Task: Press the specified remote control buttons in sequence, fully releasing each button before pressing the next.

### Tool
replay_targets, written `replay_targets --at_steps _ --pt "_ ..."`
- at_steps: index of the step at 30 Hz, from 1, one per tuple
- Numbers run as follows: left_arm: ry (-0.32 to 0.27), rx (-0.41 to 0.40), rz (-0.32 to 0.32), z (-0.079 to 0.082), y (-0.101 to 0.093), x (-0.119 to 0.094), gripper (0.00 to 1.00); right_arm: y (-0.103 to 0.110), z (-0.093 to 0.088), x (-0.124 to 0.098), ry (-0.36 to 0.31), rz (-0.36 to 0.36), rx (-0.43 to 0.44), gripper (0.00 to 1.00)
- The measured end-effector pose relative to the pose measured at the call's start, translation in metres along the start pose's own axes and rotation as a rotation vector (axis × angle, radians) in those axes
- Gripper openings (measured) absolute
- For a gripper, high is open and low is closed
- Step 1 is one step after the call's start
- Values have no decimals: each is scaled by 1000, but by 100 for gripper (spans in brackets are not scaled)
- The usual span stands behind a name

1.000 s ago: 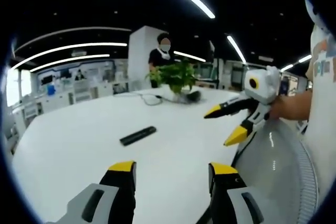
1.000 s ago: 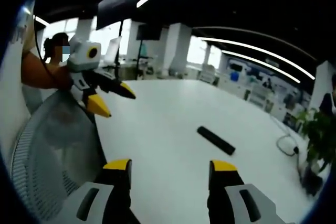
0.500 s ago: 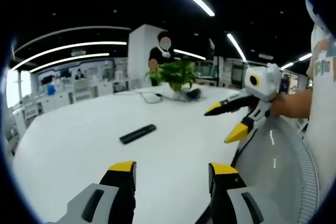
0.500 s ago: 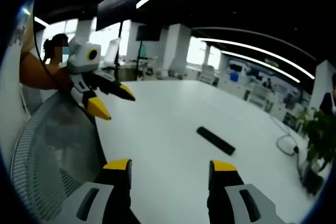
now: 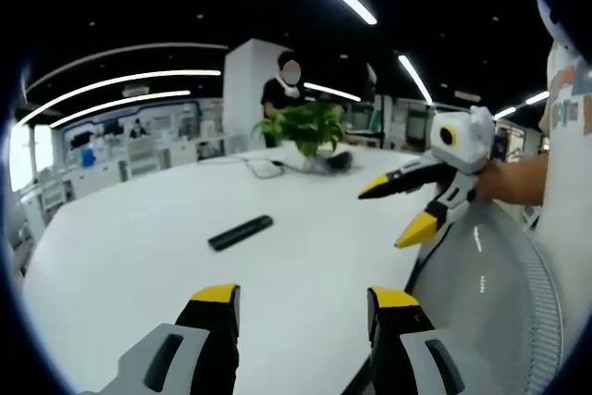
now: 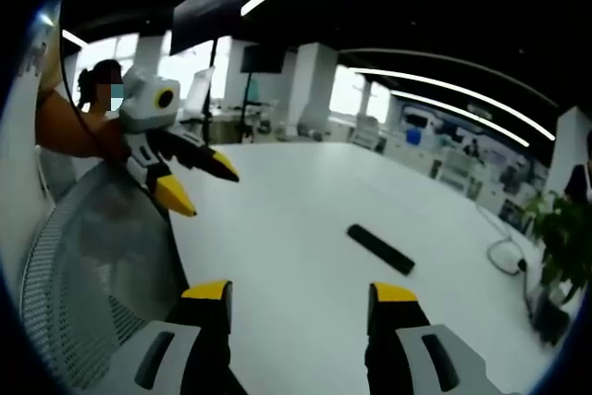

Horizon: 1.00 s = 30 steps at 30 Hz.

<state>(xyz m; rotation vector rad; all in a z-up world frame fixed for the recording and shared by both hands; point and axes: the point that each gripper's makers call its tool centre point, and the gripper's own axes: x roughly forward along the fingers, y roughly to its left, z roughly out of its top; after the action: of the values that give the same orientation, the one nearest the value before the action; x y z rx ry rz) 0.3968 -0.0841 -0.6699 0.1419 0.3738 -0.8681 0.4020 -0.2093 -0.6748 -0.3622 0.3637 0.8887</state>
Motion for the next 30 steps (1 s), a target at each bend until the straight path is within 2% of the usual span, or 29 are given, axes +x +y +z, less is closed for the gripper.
replay_targets --at_steps 10,30 --pt "11 -9 -11 -2 0 2 56 -1 0 0 0 0 8 57" --pt "9 1 14 -2 3 0 56 0 2 -1 -13 -3 -7 57"
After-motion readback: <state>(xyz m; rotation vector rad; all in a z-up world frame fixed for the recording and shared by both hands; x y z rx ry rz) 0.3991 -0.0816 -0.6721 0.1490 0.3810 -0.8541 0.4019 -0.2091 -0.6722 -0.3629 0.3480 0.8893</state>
